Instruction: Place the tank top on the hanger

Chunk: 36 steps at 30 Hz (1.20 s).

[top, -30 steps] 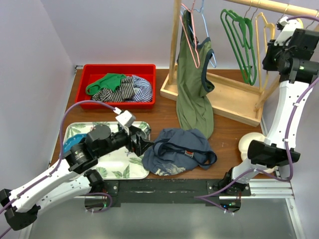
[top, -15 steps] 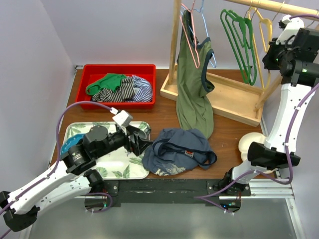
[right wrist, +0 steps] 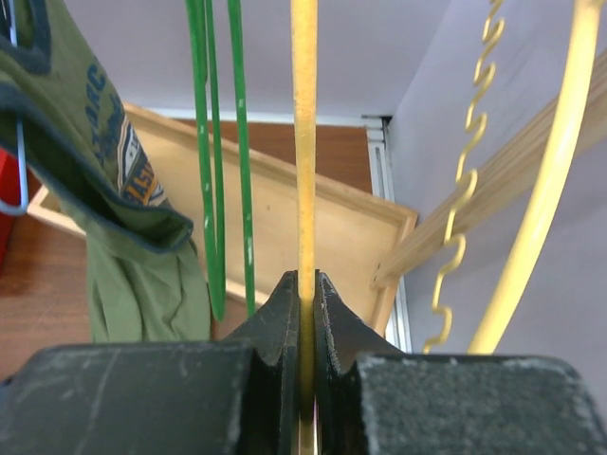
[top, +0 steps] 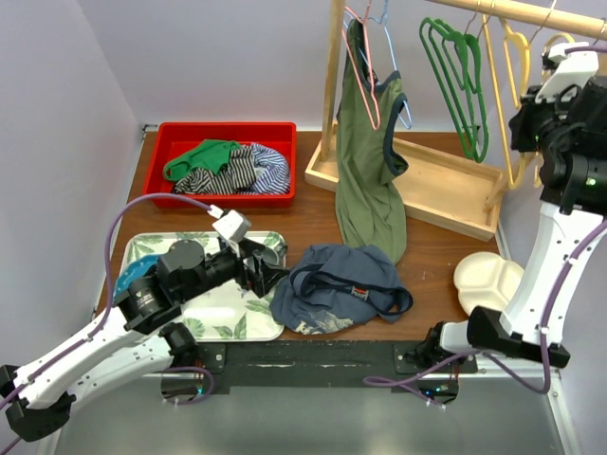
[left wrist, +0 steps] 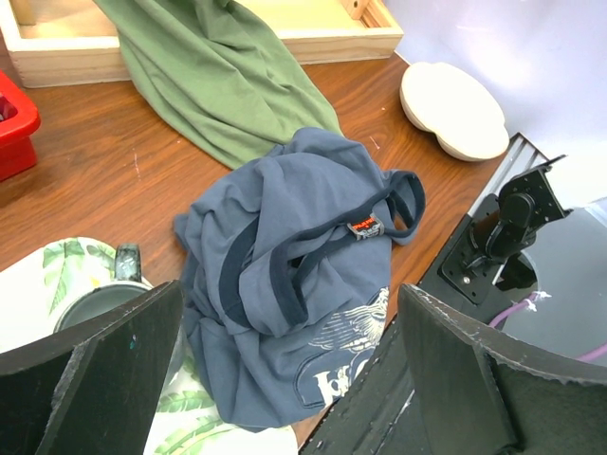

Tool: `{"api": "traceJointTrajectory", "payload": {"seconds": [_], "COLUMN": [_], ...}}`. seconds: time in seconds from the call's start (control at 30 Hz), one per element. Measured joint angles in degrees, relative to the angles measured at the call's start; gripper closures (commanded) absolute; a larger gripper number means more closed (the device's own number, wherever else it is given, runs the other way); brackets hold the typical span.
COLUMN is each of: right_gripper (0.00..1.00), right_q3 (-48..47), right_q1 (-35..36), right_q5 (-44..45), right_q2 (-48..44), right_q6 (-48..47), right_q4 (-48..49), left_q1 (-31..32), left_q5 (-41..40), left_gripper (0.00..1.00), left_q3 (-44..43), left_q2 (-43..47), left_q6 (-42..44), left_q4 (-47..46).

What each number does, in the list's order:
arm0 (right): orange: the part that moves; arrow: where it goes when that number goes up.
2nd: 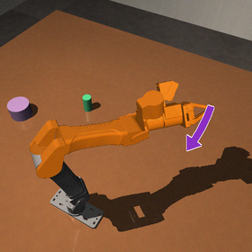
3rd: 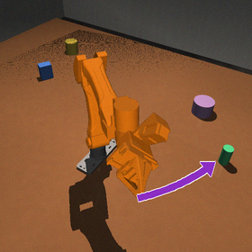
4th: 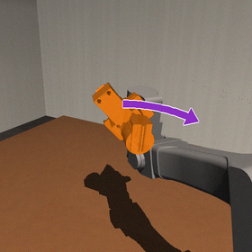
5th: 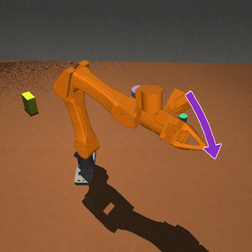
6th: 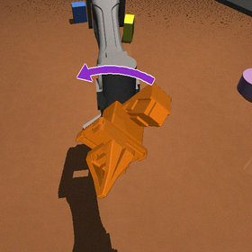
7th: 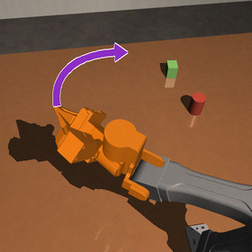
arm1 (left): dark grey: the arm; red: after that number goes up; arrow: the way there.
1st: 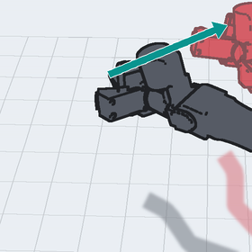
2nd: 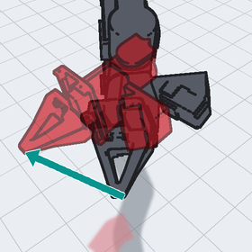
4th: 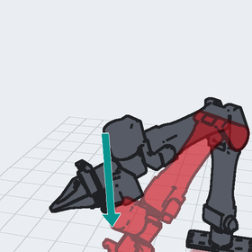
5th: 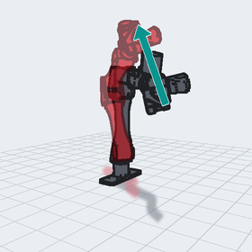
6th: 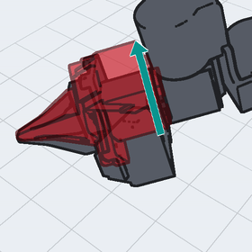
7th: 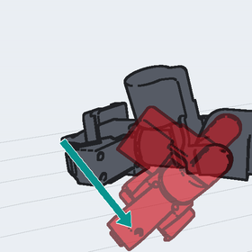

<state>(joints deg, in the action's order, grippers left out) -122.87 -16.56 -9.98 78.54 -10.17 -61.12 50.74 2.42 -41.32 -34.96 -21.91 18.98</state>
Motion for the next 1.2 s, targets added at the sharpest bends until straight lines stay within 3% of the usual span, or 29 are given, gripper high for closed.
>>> {"api": "traceJointTrajectory", "payload": {"seconds": [0.33,0.6,0.73,0.87,1.03,1.2], "right_gripper": [1.0,1.0,1.0,1.0,1.0,1.0], "right_q3": [14.8,16.0,13.0,14.0,21.6,34.8], "right_q1": [-0.3,-2.6,-2.6,-2.6,-2.6,-2.5], "right_q5": [5.2,6.4,-2.4,-17.6,-36.1,-42.5], "right_q2": [-18.3,-33.9,-35.5,-35.3,-33.0,-28.2], "right_q6": [-1.9,-4.1,-7.6,-12.9,-25.4,-36.9], "right_q4": [-1.5,-3.1,-5.8,-9.8,-14.6,-15.6], "left_q1": [0.0,0.0,0.0,0.0,0.0,0.0], "left_q5": [-1.4,-1.6,-1.6,-0.3,3.1,8.1], "left_gripper": [0.0,0.0,0.0,0.0,0.0,0.0], "left_q3": [-2.3,-11.1,-15.3,-16.4,-16.8,-19.3], "left_q2": [-2.6,-6.7,-6.1,-2.8,2.0,0.4], "left_q6": [1.6,8.2,13.5,18.6,24.3,27.5], "left_q4": [1.2,2.7,2.9,2.9,1.9,-0.5]}}
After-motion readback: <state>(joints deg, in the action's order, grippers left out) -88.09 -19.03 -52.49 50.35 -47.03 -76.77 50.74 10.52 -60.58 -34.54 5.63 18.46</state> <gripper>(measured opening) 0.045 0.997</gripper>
